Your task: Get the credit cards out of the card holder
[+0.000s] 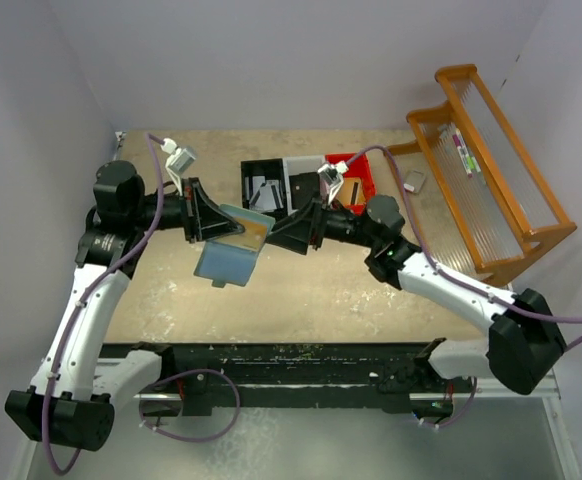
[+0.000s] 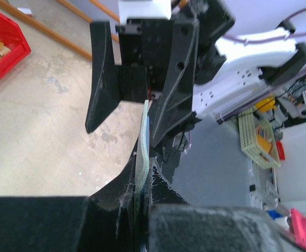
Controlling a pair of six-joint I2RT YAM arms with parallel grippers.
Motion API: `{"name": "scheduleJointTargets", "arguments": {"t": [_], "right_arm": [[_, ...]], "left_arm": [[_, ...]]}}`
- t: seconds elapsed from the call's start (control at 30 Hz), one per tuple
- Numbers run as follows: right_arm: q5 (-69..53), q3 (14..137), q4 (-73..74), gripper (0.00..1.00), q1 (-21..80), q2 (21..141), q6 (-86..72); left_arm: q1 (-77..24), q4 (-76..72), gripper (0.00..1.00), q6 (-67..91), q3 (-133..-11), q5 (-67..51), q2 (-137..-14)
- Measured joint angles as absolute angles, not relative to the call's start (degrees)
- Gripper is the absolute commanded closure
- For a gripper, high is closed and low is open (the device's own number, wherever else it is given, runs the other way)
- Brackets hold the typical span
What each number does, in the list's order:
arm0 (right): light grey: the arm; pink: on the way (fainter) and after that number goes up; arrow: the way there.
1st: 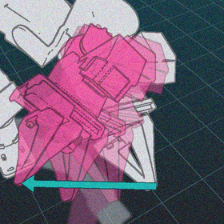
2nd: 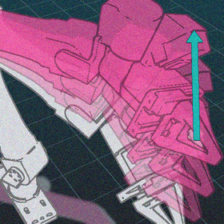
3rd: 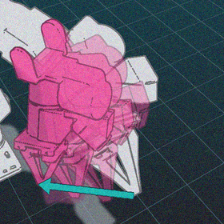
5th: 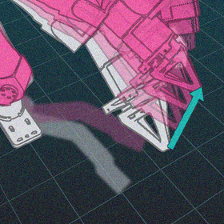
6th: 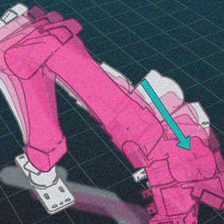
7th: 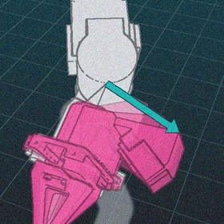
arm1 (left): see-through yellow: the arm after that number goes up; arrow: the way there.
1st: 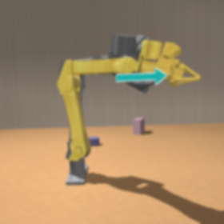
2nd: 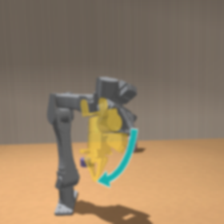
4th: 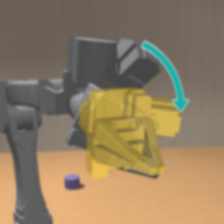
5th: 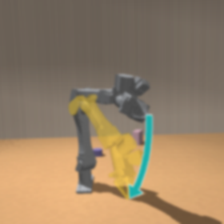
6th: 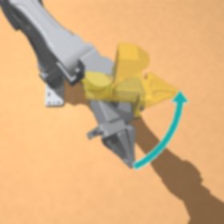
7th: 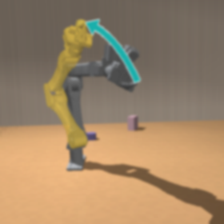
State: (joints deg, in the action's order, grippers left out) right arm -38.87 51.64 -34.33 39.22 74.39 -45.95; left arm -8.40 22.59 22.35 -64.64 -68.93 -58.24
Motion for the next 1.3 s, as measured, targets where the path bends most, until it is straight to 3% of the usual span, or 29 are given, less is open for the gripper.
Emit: {"name": "scheduleJointTargets", "arguments": {"t": [0.17,0.4,0.47,0.57,0.6,0.67,0.73,0.87,0.97,1.07,1.2,1.3], "right_arm": [[-36.7,46.7,-54.1,0.34,40.1,77.6,-60.0],[-36.8,46.9,-66.6,0.56,41.7,81.5,-68.2],[-36.9,46.9,-68.9,0.68,42.0,82.1,-69.6],[-37.0,47.0,-70.8,0.99,42.0,82.5,-71.2],[-37.2,47.0,-71.0,1.00,42.0,82.5,-71.4],[-38.3,47.4,-70.4,1.00,42.0,82.6,-71.7],[-41.2,49.1,-68.6,1.00,41.6,82.9,-71.4],[-52.5,58.5,-54.3,1.00,40.6,84.0,-63.8],[-57.0,67.7,-32.2,1.00,40.1,84.5,-48.8],[-57.2,76.4,-11.6,1.00,40.1,85.8,-33.8],[-56.7,84.3,6.4,1.00,40.2,89.0,-21.5],[-55.6,88.7,15.7,1.00,40.7,92.1,-15.2]], "left_arm": [[-8.4,10.5,1.00,36.4,-62.6,-66.4,-56.6],[-8.4,4.7,1.00,43.9,-61.2,-65.1,-57.1],[-8.4,4.3,1.00,44.6,-60.9,-65.1,-57.3],[-8.4,3.7,0.98,45.5,-60.8,-65.1,-57.4],[-8.4,3.6,0.89,45.9,-60.8,-65.1,-57.4],[-8.4,3.4,0.59,45.9,-60.8,-65.4,-57.4],[-8.4,3.9,0.48,44.8,-60.8,-66.3,-57.6],[-8.4,12.2,0.50,35.3,-63.2,-70.3,-60.9],[-8.4,26.0,0.60,21.6,-69.5,-73.4,-66.0],[-8.4,40.2,0.63,8.0,-75.9,-75.5,-71.1],[-8.5,53.3,0.63,-5.6,-79.2,-76.4,-75.2],[-8.8,59.5,0.58,-11.8,-79.2,-75.8,-75.5]]}}
